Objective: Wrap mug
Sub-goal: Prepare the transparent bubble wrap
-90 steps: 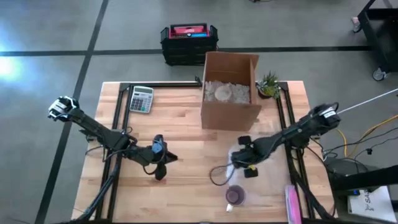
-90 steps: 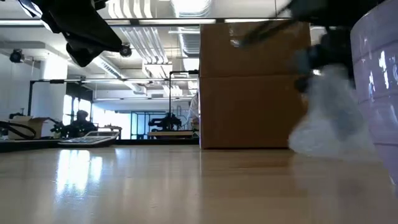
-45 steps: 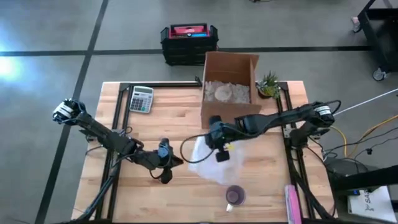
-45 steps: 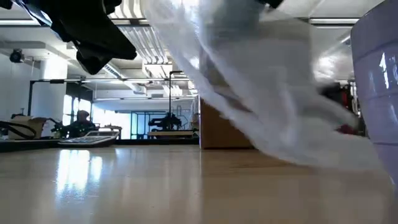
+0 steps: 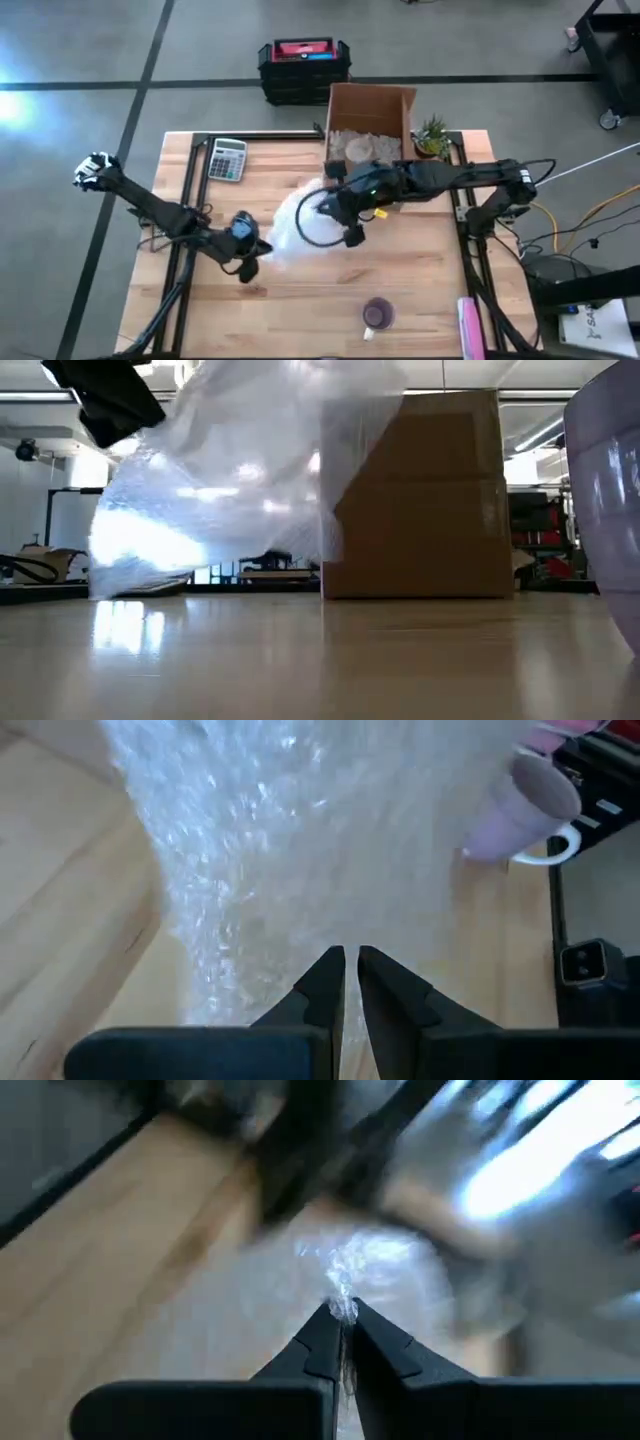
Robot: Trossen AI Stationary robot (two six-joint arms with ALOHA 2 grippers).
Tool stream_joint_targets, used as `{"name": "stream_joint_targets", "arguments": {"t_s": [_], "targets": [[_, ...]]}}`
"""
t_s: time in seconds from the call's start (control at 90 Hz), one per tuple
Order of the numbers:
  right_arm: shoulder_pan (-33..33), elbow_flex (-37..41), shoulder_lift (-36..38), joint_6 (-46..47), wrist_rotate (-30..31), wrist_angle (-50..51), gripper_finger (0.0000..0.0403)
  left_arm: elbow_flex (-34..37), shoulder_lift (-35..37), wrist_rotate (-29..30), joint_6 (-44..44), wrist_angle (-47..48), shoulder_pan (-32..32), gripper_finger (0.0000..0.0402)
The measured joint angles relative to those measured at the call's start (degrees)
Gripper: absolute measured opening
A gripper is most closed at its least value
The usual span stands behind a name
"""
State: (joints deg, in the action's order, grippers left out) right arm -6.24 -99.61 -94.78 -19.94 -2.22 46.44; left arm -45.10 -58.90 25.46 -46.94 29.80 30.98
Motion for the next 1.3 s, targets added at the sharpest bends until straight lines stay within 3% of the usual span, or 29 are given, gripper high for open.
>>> {"name": "stream_joint_targets", "arguments": {"t_s": [0.189,0.344,0.622,0.767,1.011,1.167,1.3], "targets": [[-0.94,11.42,-0.63,5.65,-0.98,12.5,0.0,2.49,-1.74,0.19,-1.39,-0.43,0.11,0.002],[-1.11,18.59,-0.64,7.18,-1.0,14.02,0.0,5.53,-6.32,0.65,-3.71,-3.74,0.09,0.002],[-1.11,19.12,-0.55,8.15,-1.06,13.66,0.0,7.04,-16.77,5.2,-3.72,-11.1,-0.55,0.002],[-1.11,18.74,-0.53,8.35,-1.33,8.04,0.0006,7.05,-22.98,7.05,-4.69,-13.06,-2.14,0.002],[-1.11,18.8,-4.3,12.23,-2.93,2.78,0.0098,8.08,-30.22,2.86,-13.8,-6.04,-3.93,0.002],[-1.11,18.66,-6.22,13.02,-2.77,7.18,0.0164,8.44,-27.7,-0.79,-23.5,8.66,-2.18,0.002],[-1.01,18.53,-5.62,14.63,-2.74,15.8,0.0198,8.66,-22.58,-3.58,-30.18,19.52,-1.51,0.002]]}}
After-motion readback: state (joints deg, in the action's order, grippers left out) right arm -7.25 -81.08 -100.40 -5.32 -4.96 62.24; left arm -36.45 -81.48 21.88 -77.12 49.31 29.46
